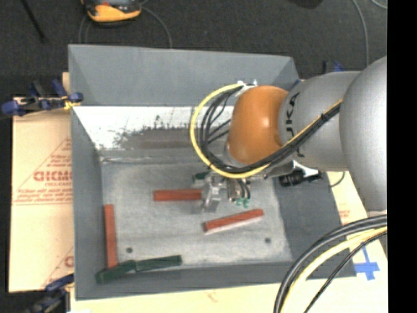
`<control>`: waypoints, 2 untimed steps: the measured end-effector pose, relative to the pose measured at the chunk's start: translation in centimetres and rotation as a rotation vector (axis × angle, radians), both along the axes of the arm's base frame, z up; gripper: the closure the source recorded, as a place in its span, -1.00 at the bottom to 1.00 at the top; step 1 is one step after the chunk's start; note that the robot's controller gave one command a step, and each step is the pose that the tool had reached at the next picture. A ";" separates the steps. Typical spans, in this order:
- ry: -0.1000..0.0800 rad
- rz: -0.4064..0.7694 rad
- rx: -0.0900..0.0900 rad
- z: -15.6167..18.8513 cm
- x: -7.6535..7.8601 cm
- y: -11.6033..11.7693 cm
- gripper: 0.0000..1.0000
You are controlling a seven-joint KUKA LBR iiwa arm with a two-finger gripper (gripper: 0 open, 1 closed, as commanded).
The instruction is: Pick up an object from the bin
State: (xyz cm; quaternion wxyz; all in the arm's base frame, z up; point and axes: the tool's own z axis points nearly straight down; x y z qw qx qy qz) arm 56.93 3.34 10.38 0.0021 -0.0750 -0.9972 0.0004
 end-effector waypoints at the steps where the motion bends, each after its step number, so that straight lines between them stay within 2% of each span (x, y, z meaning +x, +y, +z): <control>1: -0.015 0.288 0.000 10.1 2.5 -0.3 -1.00; 2: -0.009 0.286 0.001 9.8 2.3 -0.3 -1.00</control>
Offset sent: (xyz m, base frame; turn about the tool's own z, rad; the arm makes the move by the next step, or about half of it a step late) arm 0.0000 0.0000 0.0000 0.0000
